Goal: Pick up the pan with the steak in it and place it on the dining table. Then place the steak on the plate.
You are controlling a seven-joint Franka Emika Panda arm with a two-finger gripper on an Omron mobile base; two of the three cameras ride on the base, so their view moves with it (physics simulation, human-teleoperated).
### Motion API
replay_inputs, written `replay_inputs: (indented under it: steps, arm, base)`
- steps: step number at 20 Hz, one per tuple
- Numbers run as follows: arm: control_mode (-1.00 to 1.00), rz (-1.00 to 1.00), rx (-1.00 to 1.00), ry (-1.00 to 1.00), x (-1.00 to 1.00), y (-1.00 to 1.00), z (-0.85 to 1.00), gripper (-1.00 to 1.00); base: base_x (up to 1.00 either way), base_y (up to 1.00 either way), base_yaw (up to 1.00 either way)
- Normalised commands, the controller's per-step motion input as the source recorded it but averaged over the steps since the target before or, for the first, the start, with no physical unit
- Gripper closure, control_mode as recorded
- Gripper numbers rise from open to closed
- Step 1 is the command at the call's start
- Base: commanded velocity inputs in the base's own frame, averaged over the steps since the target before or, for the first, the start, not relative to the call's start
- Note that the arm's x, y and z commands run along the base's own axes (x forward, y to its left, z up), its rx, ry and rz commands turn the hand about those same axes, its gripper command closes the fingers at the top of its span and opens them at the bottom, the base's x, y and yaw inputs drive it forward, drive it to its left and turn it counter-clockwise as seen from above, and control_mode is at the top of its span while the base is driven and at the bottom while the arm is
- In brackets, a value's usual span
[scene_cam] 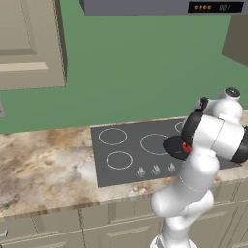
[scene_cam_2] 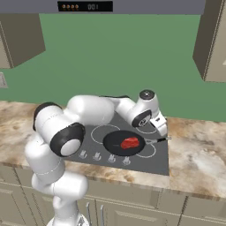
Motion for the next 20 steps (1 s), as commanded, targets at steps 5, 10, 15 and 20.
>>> replay_inputs:
  steps: [5, 10, 15, 20]
  arm:
    - [-1.0, -0.04, 0.0, 0.0, 0.03, -0.16, -0.26, -1.0]
    - [-1.0, -0.06, 0.0, 0.01, 0.08, -0.19, -0.28, -1.0]
    - [-1.0, -0.07, 0.0, 0.04, 0.08, -0.15, -0.36, -1.0]
    - [-1.0, -0.05, 0.0, 0.07, 0.17, -0.05, -0.33, -1.0]
  base:
    - [0.0, 0.0, 0.0]
    - [0.0, 0.0, 0.0]
    - [0.0, 0.0, 0.0]
    - [0.0, 0.0, 0.0]
